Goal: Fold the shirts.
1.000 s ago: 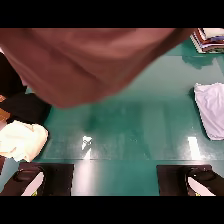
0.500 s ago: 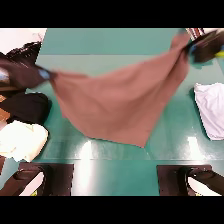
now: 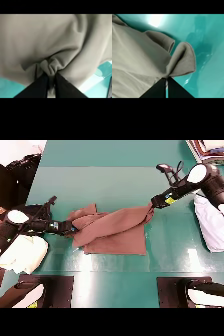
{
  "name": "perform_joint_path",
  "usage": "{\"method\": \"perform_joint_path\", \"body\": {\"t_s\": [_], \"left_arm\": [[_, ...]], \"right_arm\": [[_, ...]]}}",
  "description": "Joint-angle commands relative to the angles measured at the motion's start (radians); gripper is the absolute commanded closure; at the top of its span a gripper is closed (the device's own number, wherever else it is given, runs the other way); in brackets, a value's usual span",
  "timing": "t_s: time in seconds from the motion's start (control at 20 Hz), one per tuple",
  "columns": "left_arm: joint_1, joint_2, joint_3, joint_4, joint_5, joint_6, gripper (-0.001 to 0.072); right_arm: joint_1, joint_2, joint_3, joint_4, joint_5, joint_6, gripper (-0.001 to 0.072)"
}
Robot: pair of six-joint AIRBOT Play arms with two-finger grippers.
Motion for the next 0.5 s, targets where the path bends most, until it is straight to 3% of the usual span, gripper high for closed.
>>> {"method": "perform_joint_path", "body": {"t_s": [0.0,0.05,0.3,0.45], "left_arm": [[0.0,-0.054,-0.04,-0.023,0.027,0.045,0.0293],[0.001,-0.054,-0.026,-0.018,0.009,0.045,0.0128],[0.004,-0.049,0.277,0.126,-0.224,0.042,0.0129],[0.004,-0.049,0.488,0.312,-0.228,0.024,0.0129]], "right_arm": [[0.002,-0.033,-0.023,0.044,-0.018,0.002,0.0699],[0.001,-0.03,-0.022,0.042,-0.024,0.002,0.0699],[0.001,-0.002,-0.022,0.042,-0.037,0.002,0.0699],[0.001,0.019,-0.022,0.042,-0.035,0.002,0.0698]]}}
